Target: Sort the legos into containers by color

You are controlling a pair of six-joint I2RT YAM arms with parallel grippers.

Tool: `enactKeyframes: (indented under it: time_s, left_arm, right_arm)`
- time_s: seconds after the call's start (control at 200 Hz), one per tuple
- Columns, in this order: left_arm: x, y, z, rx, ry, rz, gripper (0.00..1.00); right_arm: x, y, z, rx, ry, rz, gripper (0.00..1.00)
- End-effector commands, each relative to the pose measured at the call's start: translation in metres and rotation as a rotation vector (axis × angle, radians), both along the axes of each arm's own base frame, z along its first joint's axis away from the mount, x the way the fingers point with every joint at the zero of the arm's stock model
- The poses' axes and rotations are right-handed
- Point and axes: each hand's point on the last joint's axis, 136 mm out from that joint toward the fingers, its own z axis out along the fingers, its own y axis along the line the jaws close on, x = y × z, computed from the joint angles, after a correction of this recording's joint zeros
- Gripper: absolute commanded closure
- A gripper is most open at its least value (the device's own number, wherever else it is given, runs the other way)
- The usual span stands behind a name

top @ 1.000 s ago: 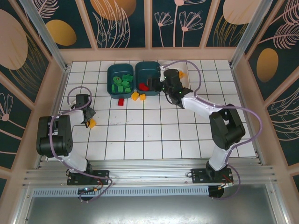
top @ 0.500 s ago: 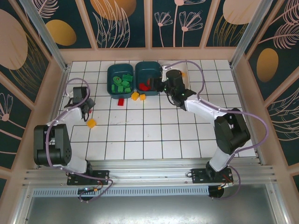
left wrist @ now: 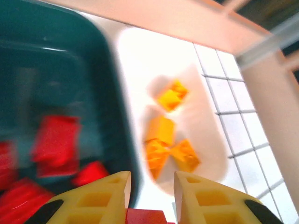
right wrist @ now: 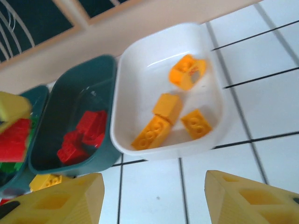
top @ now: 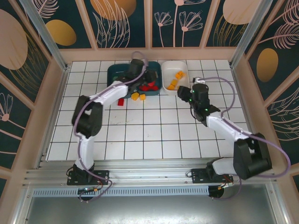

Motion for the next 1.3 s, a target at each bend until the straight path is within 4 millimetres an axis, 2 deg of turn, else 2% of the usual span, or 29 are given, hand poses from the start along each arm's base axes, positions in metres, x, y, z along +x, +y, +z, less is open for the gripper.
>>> enactKeyframes:
  time_s: [0.0, 0.105, 0.265, 0.325, 0.46, 0.571, 0.656, 0.726, 0.811, 0.856, 0.961, 0.991, 1.071, 1.101, 1.111, 1.186, 1.221, 1.246, 1.291]
  left_arm:
    - [0.006, -0.039, 0.002, -0.06, 0.001, -0.154, 0.77]
    - [0.011, -0.046, 0.002, -0.093, -0.013, -0.159, 0.76]
    - [0.024, -0.032, 0.001, -0.003, -0.039, -0.081, 0.77]
    - [0.032, -0.018, -0.008, 0.037, -0.026, -0.019, 0.77]
    - [0.054, 0.019, -0.044, 0.053, 0.073, 0.087, 0.75]
    - [0.066, 0.033, -0.064, 0.045, 0.123, 0.098, 0.7]
    - [0.069, 0.029, -0.065, 0.044, 0.113, 0.069, 0.63]
    - [0.07, 0.028, -0.059, 0.048, 0.094, 0.053, 0.51]
    - [0.07, 0.03, -0.039, 0.065, 0.049, 0.042, 0.36]
    - [0.068, 0.034, -0.027, 0.077, 0.02, 0.047, 0.31]
    - [0.051, 0.048, 0.018, 0.09, -0.074, 0.06, 0.21]
    - [0.043, 0.056, 0.031, 0.094, -0.1, 0.08, 0.19]
    - [0.019, 0.086, 0.054, 0.115, -0.143, 0.171, 0.05]
    - [0.007, 0.1, 0.052, 0.134, -0.138, 0.212, 0.02]
    - [0.004, 0.104, 0.056, 0.136, -0.145, 0.227, 0.02]
    - [-0.026, 0.136, 0.046, 0.183, -0.133, 0.316, 0.01]
    - [-0.039, 0.15, 0.029, 0.221, -0.108, 0.345, 0.02]
    - [-0.05, 0.158, 0.028, 0.234, -0.107, 0.356, 0.01]
    - [-0.065, 0.17, 0.005, 0.29, -0.068, 0.359, 0.02]
  right_arm:
    - [-0.012, -0.032, 0.013, 0.045, -0.046, -0.105, 0.4]
    - [-0.018, -0.043, 0.013, 0.041, -0.047, -0.12, 0.4]
    - [-0.018, -0.04, 0.01, 0.045, -0.045, -0.095, 0.4]
    - [-0.017, -0.038, 0.009, 0.05, -0.043, -0.083, 0.4]
    - [-0.017, -0.031, 0.009, 0.061, -0.04, -0.053, 0.4]
    - [-0.015, -0.02, 0.008, 0.067, -0.025, -0.002, 0.39]
    - [-0.014, -0.011, 0.006, 0.048, -0.015, 0.023, 0.39]
    - [-0.014, -0.003, 0.006, 0.038, -0.013, 0.042, 0.38]
    - [-0.014, 0.005, 0.007, 0.024, -0.012, 0.061, 0.37]
    - [-0.014, 0.009, 0.007, 0.016, -0.012, 0.069, 0.37]
    - [-0.015, 0.018, 0.006, 0.004, -0.013, 0.085, 0.36]
    - [-0.016, 0.022, 0.006, 0.0, -0.013, 0.094, 0.36]
    - [-0.021, 0.032, 0.002, -0.022, -0.006, 0.12, 0.36]
    - [-0.023, 0.035, -0.001, -0.032, -0.002, 0.127, 0.36]
    - [-0.024, 0.037, -0.002, -0.035, 0.0, 0.132, 0.36]
    - [-0.029, 0.044, -0.011, -0.048, 0.013, 0.153, 0.36]
    - [-0.032, 0.048, -0.016, -0.053, 0.018, 0.168, 0.36]
    - [-0.035, 0.051, -0.02, -0.057, 0.021, 0.178, 0.36]
    - [-0.039, 0.054, -0.027, -0.063, 0.028, 0.19, 0.36]
